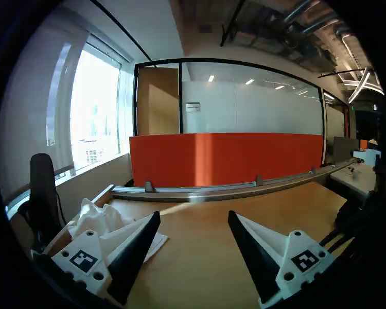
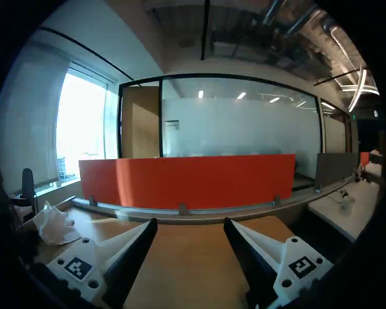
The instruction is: Fold towel
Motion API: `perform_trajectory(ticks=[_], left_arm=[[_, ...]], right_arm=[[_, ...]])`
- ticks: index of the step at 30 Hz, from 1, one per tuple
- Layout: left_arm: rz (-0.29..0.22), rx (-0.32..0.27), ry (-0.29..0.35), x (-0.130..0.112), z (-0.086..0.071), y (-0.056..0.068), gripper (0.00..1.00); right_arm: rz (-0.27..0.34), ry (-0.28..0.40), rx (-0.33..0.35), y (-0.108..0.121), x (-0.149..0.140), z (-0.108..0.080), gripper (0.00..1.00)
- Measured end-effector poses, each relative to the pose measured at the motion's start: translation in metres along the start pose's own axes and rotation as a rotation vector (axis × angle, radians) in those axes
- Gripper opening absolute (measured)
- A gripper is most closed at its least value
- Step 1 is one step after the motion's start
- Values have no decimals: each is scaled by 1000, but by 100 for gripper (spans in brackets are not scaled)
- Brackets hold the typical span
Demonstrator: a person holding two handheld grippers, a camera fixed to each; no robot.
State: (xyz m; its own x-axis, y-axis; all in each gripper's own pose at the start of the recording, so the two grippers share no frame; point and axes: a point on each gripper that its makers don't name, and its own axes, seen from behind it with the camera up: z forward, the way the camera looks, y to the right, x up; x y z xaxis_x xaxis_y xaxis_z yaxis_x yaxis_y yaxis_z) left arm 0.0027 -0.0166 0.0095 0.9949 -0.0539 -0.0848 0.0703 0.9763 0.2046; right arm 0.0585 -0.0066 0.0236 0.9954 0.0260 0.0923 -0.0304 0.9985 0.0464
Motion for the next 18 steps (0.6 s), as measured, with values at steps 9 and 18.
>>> perform_trajectory(ticks=[9, 18], left_arm=[[7, -15, 29, 8, 4, 8, 98], [-22, -21, 49, 13, 6, 10, 98]], right_arm=[[26, 2, 9, -11, 4, -1, 100], [39, 0, 11, -14, 8, -6, 100]])
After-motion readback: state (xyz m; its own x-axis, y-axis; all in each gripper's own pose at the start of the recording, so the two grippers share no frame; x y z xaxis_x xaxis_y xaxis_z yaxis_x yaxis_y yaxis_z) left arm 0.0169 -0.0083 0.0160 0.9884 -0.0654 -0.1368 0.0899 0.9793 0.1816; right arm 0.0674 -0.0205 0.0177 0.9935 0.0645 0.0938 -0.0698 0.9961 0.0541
